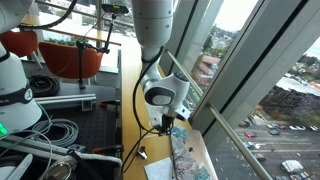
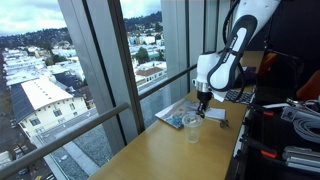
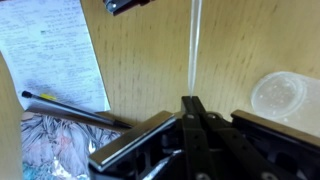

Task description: Put the straw in the plastic cup

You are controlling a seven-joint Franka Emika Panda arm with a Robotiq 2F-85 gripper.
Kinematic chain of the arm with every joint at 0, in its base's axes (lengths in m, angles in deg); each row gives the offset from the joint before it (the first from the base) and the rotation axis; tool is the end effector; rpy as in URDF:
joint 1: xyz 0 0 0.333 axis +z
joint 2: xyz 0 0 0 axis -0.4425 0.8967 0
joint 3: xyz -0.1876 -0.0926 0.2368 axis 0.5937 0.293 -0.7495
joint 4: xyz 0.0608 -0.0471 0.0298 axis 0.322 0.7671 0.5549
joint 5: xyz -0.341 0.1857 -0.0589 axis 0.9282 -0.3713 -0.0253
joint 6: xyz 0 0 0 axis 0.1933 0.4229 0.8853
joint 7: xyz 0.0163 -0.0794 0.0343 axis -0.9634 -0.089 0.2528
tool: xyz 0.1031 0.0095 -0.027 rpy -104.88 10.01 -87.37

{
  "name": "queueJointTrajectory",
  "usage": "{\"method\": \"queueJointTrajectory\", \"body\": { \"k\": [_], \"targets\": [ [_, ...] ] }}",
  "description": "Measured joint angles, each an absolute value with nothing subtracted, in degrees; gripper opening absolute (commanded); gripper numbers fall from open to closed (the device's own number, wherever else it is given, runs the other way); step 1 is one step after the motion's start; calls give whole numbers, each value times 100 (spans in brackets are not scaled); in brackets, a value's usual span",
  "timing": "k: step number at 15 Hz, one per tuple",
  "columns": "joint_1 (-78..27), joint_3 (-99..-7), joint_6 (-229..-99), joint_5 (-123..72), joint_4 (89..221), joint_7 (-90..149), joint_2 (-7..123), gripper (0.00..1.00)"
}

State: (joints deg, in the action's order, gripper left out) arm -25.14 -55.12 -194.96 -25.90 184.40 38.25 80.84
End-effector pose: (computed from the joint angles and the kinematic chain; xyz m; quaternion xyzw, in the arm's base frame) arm 0.5608 -0.0051 0.0872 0.9977 0.0563 0.0332 0.0183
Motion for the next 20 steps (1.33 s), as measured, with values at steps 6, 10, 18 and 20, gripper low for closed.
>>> {"method": "queueJointTrajectory", "body": {
  "k": [6,10,18,20],
  "targets": [
    [-2517,-5513,-16925,-3015,18875,3133,6316,0],
    [-2681,-5732,-15043,-3801,18721,3650,5220,0],
    [-3144,-5701,-12983,-5534,17708,5452,5358,0],
    [-3318,-5687,-12639,-5840,17379,5664,5763,0]
  ]
}}
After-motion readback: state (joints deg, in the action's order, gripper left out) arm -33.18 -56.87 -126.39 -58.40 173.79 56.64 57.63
